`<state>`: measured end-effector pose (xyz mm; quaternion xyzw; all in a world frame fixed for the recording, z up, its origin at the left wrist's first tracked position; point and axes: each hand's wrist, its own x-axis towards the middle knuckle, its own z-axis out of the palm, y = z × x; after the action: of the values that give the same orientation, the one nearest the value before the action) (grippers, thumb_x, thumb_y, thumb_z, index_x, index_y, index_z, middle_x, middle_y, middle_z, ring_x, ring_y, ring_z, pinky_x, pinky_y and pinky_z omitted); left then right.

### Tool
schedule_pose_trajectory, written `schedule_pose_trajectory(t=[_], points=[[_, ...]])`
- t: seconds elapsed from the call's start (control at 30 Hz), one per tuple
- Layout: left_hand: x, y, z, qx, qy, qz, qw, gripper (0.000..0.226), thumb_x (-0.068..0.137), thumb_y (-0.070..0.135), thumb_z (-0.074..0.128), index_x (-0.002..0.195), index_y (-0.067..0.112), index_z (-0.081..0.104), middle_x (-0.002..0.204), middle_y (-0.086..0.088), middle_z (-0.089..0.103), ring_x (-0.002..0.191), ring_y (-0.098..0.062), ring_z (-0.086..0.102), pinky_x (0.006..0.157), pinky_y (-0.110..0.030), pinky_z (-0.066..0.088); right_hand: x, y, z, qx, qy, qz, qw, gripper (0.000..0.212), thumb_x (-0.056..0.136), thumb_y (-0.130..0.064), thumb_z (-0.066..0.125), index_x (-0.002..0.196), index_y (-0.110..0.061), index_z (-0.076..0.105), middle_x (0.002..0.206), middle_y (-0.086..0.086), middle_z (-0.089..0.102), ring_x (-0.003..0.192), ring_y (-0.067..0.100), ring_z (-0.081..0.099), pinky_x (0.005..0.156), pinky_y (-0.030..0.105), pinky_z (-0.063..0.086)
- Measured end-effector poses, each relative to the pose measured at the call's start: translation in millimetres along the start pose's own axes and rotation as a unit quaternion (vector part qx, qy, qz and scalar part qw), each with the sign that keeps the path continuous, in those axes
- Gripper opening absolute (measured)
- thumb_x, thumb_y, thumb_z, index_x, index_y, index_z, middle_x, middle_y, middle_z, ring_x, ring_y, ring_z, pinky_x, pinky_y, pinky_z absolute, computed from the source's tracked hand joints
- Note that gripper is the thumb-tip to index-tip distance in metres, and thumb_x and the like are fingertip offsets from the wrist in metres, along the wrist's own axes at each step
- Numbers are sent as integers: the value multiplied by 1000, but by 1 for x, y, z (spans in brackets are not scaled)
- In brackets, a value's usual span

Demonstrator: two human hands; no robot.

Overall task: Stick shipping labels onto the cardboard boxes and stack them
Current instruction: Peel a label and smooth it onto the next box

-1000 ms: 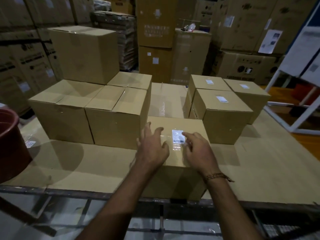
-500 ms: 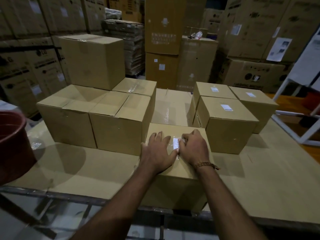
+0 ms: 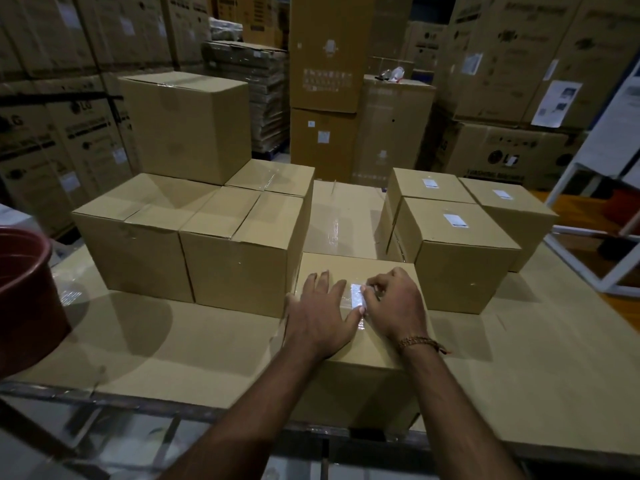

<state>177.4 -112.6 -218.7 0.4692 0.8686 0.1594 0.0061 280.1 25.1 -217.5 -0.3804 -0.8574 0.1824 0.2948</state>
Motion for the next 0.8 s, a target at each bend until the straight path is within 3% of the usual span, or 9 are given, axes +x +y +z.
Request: schedule_pose_trajectory(t=[0.1,0.17,0.27,0.47,0.6,0.8], points=[[0,1,0,-3,-2,1,1000,76,100,73,32,164,34,26,176,-2,14,162,-27,10,120,-66,25,-1,-4,0,-74,-49,-48,995,45,101,-37,62,146,-38,62,117,-6,54,93,13,57,74,27,48],[0,1,-1,-3,-3,1,1000,75,100,71,33,165,34,25,176,-2,14,162,-27,10,121,-67,25,0,-7,0,-143,-91,-85,982,57,99,-38,64,154,-47,50,119,-7,49,95,12,50,71,26,43],[0,0,0,-7,-3,1,1000,74,100,69,34,165,33,24,176,-3,14,162,-27,9,121,-67,24,1,-10,-1,-172,-104,-97,975,55,96,-40,67,150,-47,55,116,-8,46,101,13,49,72,26,38],[1,-1,2,-14,2,3,1000,75,100,69,34,164,32,26,176,-2,14,162,-27,9,120,-68,23,-1,-10,1,-126,-73,-100,984,48,92,-33,73,140,-35,68,110,-5,51,101,15,50,75,26,45],[2,-1,3,-11,3,2,1000,75,99,70,34,164,33,26,176,-3,14,162,-28,10,119,-68,23,-1,-13,-1,-127,-77,-94,984,47,91,-32,75,137,-34,67,118,-3,55,103,16,54,77,25,43],[3,-3,5,-13,4,4,1000,77,98,72,31,164,33,26,176,-3,15,162,-28,11,120,-69,23,6,-13,-6,-127,-103,-103,981,44,85,-32,80,126,-34,64,125,-5,56,104,20,61,81,32,54]])
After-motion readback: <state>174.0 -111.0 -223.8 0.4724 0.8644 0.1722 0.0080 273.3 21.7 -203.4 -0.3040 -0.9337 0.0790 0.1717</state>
